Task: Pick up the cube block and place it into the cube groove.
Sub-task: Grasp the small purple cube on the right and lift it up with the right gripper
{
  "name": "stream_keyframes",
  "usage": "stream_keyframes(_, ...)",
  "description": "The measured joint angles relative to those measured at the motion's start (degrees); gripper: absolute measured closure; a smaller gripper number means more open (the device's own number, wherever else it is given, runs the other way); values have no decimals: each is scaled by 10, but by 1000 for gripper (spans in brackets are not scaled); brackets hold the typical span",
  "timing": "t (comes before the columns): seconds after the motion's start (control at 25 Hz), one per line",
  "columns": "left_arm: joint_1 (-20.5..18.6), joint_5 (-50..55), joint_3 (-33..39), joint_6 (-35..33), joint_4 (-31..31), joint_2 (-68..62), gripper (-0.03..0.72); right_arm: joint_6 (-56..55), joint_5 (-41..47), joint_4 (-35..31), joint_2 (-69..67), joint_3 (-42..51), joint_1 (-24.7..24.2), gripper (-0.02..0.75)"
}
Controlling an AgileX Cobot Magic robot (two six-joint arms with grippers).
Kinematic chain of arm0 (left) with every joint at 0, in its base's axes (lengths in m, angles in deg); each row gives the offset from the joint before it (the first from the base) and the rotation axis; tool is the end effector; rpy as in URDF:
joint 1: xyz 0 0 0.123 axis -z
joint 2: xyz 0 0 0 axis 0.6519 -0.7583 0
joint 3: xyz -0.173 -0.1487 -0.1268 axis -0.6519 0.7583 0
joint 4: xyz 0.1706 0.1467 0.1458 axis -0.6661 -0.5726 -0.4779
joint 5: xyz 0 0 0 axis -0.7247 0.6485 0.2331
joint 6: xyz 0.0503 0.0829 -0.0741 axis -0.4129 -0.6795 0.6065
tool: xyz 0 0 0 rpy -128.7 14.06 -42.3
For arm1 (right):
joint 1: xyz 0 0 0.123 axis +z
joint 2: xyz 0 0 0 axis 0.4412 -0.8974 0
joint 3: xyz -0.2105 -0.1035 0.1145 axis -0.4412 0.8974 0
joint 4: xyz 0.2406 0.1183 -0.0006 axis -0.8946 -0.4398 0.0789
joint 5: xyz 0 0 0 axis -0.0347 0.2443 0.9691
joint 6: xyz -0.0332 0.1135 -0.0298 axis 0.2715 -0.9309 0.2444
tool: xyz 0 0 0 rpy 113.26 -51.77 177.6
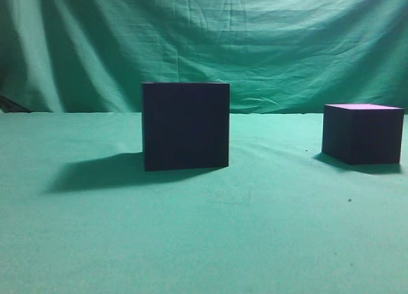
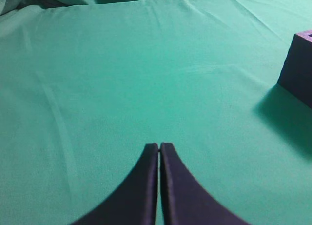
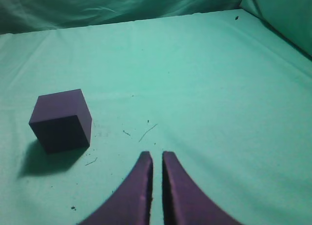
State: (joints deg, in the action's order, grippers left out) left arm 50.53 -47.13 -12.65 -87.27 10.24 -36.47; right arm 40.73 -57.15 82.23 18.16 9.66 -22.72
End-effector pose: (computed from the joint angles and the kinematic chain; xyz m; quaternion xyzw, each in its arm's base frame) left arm 0.1219 -0.0171 0.1652 0.0786 0.7952 -0.0240 0.6008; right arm 0.1226 0.0028 0.1598 0.0290 0.8088 0.0331 0.5865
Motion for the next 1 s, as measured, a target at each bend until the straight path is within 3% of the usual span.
stream_keyframes(0.84, 0, 0, 0, 0, 0, 0, 688, 0, -3, 5, 0, 0, 0, 690)
stream_keyframes(1.0, 0, 0, 0, 0, 0, 0, 688, -3, -85, 0, 0, 0, 0, 690)
